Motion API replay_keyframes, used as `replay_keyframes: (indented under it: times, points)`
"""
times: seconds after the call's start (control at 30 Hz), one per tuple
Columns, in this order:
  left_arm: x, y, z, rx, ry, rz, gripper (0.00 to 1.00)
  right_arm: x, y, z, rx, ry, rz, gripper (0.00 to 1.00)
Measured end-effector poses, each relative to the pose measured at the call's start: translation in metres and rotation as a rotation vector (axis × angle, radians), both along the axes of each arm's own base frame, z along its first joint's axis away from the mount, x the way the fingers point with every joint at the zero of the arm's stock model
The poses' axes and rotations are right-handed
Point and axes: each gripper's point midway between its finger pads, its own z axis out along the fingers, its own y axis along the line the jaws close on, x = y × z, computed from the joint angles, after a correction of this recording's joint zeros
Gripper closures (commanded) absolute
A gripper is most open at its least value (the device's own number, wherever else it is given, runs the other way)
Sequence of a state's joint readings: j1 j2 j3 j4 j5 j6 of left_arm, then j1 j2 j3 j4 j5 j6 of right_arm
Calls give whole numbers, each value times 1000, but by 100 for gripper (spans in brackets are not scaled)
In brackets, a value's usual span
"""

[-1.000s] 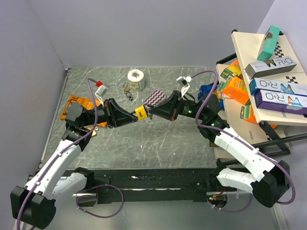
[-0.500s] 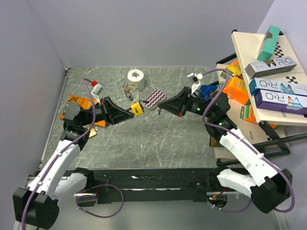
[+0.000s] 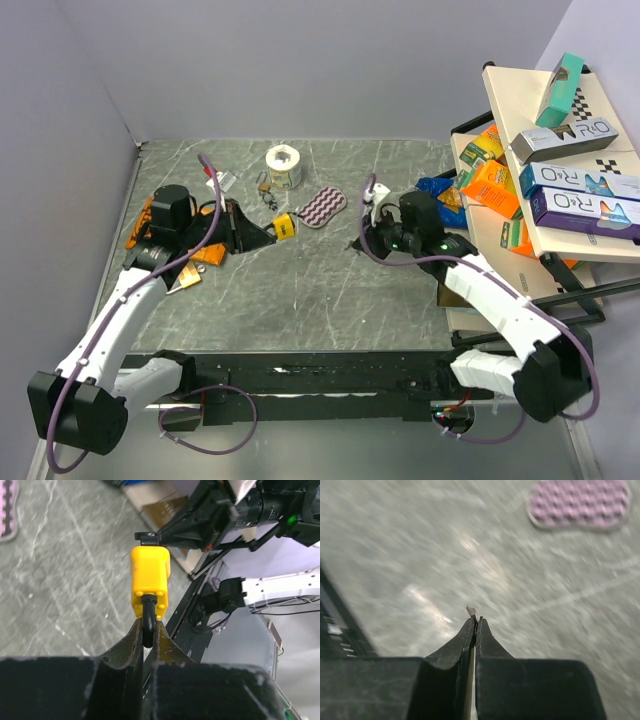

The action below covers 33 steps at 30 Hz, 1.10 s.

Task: Lock with the key
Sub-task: Place the key at the center of the board.

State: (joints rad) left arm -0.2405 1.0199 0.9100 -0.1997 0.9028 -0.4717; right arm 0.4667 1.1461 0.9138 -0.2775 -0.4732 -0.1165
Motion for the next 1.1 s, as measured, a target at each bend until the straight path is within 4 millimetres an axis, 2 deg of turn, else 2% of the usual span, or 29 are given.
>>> replay_keyframes:
  times: [0.17, 0.47, 0.73, 0.9, 1.1]
  points:
    - [6, 2, -21, 55, 55, 9, 99, 16, -20, -51, -190, 27, -39, 100]
    - [6, 7, -32, 103, 61, 19, 99, 30, -30, -113, -327, 128, -43, 100]
    - [2, 11, -40, 149, 67, 11, 99, 51, -46, -146, -404, 167, -82, 100]
    - [-1, 13, -43, 168, 61, 3, 99, 67, -63, -155, -428, 178, -131, 100]
    - [-1, 13, -44, 175, 54, -2, 99, 75, -81, -161, -437, 196, -165, 100]
